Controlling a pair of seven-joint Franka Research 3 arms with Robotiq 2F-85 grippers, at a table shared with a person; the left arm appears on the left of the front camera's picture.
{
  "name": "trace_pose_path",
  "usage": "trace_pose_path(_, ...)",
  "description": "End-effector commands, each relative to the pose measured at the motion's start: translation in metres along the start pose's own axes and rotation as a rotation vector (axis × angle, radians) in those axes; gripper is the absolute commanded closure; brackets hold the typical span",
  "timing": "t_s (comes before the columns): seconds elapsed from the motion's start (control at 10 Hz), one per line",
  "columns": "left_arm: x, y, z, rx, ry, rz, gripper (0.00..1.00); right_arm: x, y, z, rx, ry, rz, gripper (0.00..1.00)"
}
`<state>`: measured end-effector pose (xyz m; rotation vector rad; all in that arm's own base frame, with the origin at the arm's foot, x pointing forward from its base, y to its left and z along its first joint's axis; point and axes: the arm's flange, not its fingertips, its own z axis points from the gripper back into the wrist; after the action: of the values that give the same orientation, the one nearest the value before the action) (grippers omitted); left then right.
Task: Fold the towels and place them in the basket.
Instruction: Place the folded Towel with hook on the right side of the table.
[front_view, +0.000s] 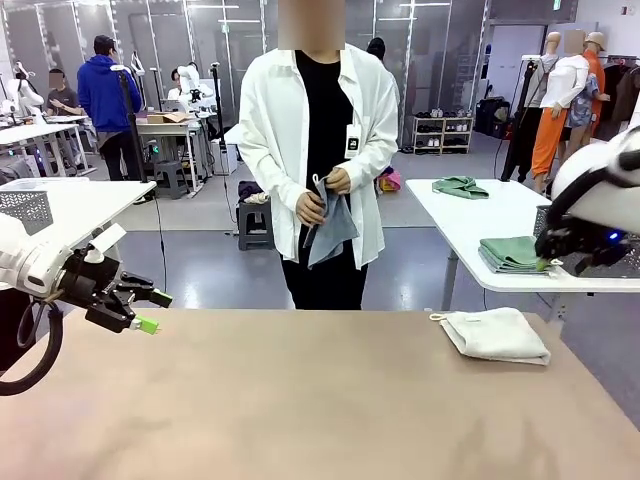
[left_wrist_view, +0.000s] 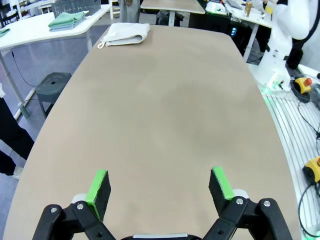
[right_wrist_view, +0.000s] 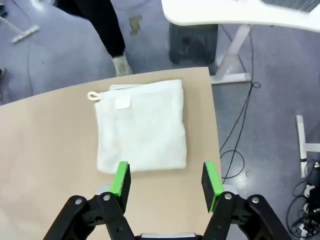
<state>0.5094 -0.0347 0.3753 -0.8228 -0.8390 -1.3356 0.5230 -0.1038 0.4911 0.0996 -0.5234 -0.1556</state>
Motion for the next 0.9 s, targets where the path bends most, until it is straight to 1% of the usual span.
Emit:
trace_pose_path(0.0,0.002,-0.001,0.001,0.005,0.001,-0.004,0.00,-0.028,-0.006,0.063,0.074,-0.038,0.052,0.28)
trace_pose_path(0.1,0.002,-0.001,0.001,0.005,0.001,-0.004,0.00,-0.035,-0.010,0.097,0.106,-0.039,0.065,0.28)
trace_pose_path(0.2,0.002,-0.001,0.001,0.005,0.001,-0.004,0.00,-0.040,-0.009,0.121,0.114,-0.017,0.065,0.28)
trace_pose_path(0.4,0.002,-0.001,0.001,0.005,0.001,-0.004,0.00,-0.053,-0.004,0.155,0.118,0.046,0.170,0.28)
trace_pose_path(0.5,0.002,-0.001,0.001,0.005,0.001,-0.004,0.00,-0.061,-0.001,0.167,0.114,0.073,0.207,0.28)
trace_pose_path(0.6,0.002,-0.001,0.001,0.005,0.001,-0.004,0.00,-0.066,0.001,0.175,0.105,0.081,0.211,0.28)
trace_pose_path(0.7,0.002,-0.001,0.001,0.005,0.001,-0.004,0.00,-0.071,0.001,0.178,0.112,0.063,0.229,0.28)
trace_pose_path(0.8,0.002,-0.001,0.001,0.005,0.001,-0.004,0.00,-0.066,0.002,0.170,0.110,0.069,0.165,0.28)
